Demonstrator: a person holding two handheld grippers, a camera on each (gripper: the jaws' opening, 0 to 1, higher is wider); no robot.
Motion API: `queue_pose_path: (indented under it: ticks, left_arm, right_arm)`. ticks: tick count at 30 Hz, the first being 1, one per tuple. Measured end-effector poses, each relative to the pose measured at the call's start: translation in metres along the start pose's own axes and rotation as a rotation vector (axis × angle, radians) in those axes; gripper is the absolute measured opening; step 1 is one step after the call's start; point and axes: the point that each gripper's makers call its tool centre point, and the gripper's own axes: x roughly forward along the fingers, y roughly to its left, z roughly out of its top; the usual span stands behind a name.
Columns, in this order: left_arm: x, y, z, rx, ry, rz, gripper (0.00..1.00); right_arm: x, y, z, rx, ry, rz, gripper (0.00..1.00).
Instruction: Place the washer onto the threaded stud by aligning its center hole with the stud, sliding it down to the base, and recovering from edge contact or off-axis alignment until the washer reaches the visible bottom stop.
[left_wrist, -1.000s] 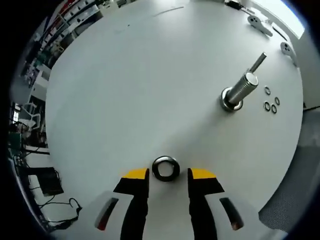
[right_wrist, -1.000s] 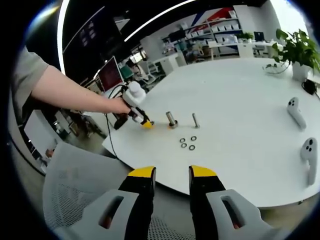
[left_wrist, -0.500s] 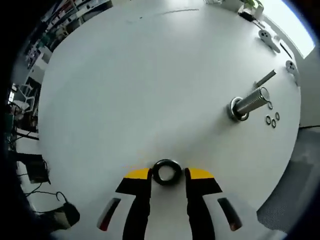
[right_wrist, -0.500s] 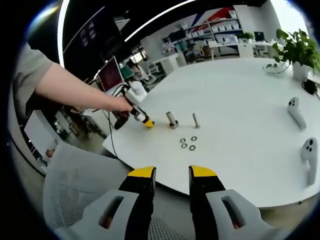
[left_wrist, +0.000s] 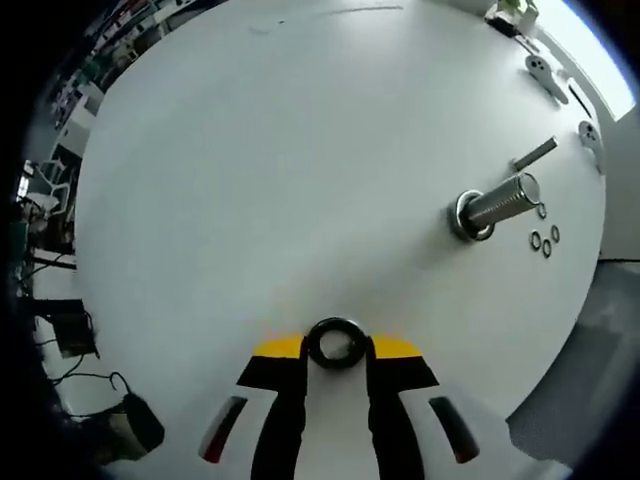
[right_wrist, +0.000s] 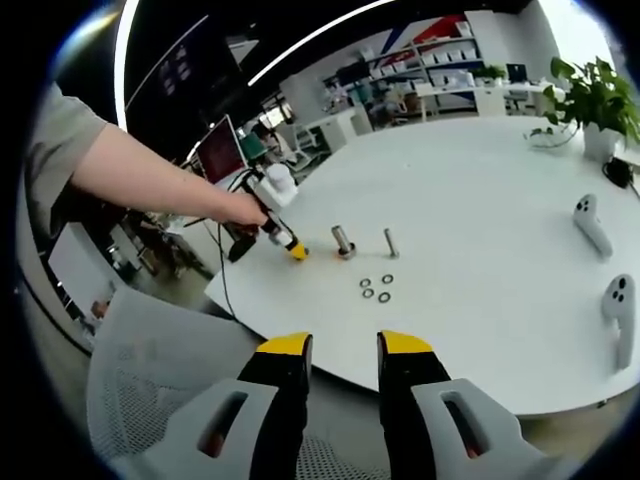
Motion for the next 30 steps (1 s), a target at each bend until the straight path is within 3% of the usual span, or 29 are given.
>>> queue_pose_path:
  ticks: [4, 9, 13, 19, 22, 27, 30]
  left_arm:
    - [0.001, -0.015, -0.004, 0.108, 0.039, 0.003, 0.20]
    - [0.000, -0.029, -0.007, 0.115, 0.026, -0.009, 0.20]
    - [0.001, -0.035, -0.009, 0.172, 0.044, -0.014, 0.21]
    - [0.001, -0.033, -0.010, 0.181, 0.000, -0.019, 0.24]
    - [0.001, -0.038, -0.011, 0.258, -0.003, -0.034, 0.29]
    - [0.002, -0.038, -0.011, 0.221, 0.008, -0.018, 0.28]
    - [0.001, -0.042, -0.011, 0.230, 0.029, -0.020, 0.21]
  right_arm:
    - [0.000, 0.000, 0.001, -0.001, -0.005, 0.001, 0.28]
    - [0.000, 0.000, 0.001, 0.001, -0.008, 0.002, 0.28]
    - [0.000, 0.000, 0.001, 0.001, -0.005, 0.002, 0.28]
    - [0.000, 0.000, 0.001, 0.006, -0.006, 0.000, 0.28]
    - [0.000, 0.000, 0.001, 0.005, -0.006, 0.003, 0.28]
    - [-0.001, 0.001, 0.000, 0.006, -0.007, 0.004, 0.28]
    - [-0.001, 0.001, 0.001, 0.006, -0.010, 0.005, 0.28]
